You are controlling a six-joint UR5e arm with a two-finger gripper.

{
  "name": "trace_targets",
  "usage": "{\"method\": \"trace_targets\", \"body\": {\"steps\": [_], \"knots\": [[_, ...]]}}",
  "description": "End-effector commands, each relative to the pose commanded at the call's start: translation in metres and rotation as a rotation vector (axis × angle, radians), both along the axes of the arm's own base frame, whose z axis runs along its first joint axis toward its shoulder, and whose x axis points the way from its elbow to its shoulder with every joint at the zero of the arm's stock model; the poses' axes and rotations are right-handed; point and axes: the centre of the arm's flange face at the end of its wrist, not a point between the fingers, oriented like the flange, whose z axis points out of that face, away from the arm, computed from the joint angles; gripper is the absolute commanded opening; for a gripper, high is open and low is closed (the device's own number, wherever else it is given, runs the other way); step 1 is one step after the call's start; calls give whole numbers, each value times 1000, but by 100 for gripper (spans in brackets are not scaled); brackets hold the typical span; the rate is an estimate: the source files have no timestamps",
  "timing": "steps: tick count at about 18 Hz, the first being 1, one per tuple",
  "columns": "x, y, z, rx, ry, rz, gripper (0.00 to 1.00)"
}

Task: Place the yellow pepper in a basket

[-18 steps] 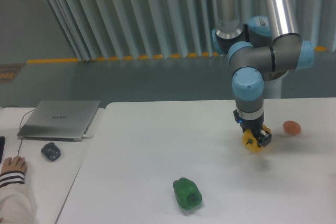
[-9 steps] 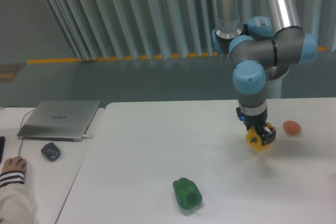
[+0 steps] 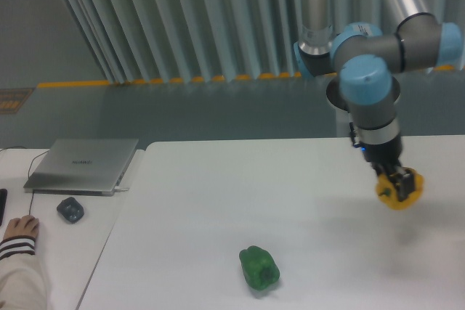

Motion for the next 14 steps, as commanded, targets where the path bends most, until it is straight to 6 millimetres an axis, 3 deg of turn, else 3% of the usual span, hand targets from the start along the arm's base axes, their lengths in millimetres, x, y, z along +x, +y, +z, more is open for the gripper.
{"method": "trace_targets", "body": {"steps": [6,12,14], "knots": [[-66,-19,-1,85,106,81,39],[-94,-28,-11,101,141,129,39],[-109,-41,-14,99,140,153,39]]}}
